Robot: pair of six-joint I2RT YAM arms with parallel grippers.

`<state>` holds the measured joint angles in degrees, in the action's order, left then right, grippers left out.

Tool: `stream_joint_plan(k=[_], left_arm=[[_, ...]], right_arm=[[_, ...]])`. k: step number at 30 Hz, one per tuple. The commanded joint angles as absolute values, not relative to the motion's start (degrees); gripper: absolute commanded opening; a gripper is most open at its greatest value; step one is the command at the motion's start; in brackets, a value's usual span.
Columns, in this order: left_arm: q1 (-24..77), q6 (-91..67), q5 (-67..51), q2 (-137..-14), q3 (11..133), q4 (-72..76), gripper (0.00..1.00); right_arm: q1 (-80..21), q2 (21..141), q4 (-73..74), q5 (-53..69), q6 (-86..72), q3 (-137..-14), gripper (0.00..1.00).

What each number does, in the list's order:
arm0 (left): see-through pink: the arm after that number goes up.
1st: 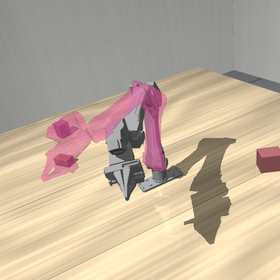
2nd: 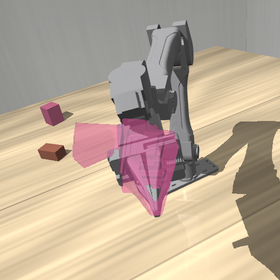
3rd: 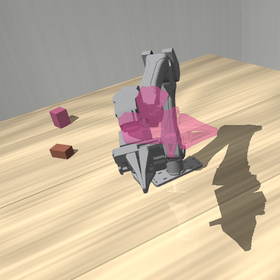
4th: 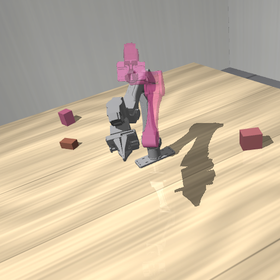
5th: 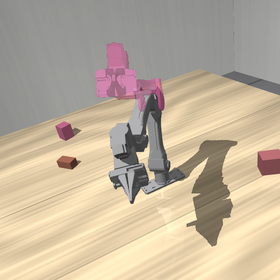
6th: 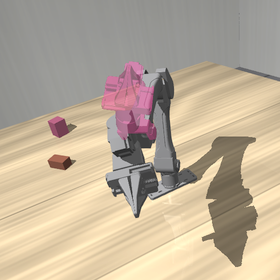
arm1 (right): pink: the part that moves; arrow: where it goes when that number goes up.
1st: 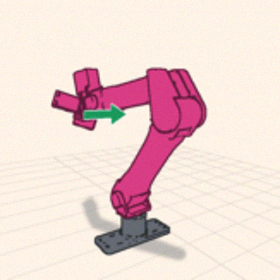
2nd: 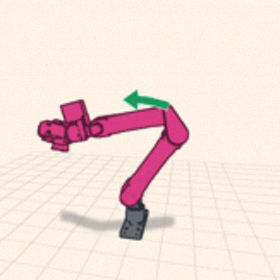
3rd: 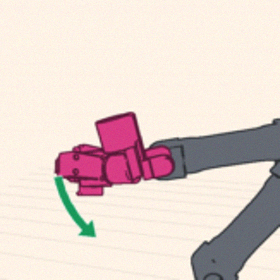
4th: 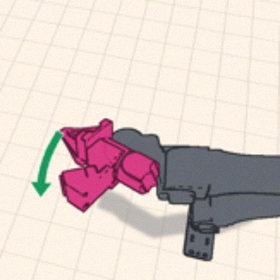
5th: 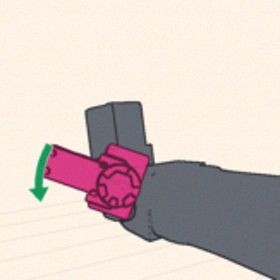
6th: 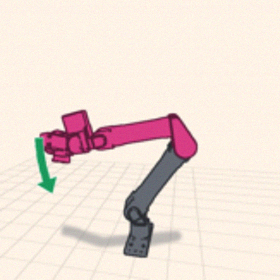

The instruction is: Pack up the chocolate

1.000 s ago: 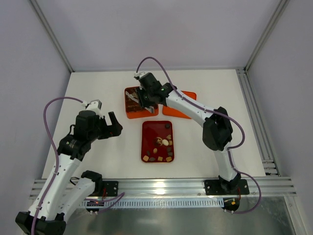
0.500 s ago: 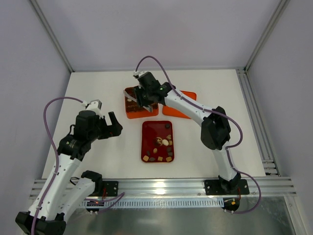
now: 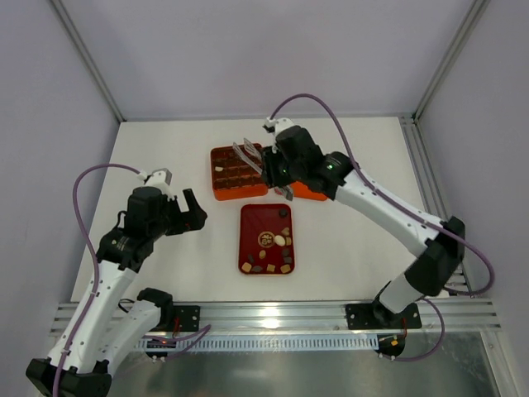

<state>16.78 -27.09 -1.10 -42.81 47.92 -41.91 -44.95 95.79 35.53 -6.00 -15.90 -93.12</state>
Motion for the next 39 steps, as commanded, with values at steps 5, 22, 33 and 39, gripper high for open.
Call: stream_joint_plan(k=[5, 22, 33, 39], left_arm=[[17.1, -27.5, -1.0, -41.7, 48.0, -40.6, 1.0], [17.1, -27.6, -0.9, -41.8, 47.9, -40.6, 1.0], [17.0, -27.5, -0.8, -41.8, 47.9, -40.6, 1.0], [17.0, -27.5, -0.9, -41.8, 47.9, -40.5, 1.0]], right_arm=[[-51.6, 76.4, 38.6, -8.1, -19.9, -74.1, 0.43], [-65.2, 65.9, 44.1, -8.7, -30.3, -57.6, 0.43], [-67.9, 69.2, 46.7, -11.7, -31.6, -57.9, 0.43], [-69.9, 69.9, 47.5, -11.9, -32.8, -58.4, 0.43]])
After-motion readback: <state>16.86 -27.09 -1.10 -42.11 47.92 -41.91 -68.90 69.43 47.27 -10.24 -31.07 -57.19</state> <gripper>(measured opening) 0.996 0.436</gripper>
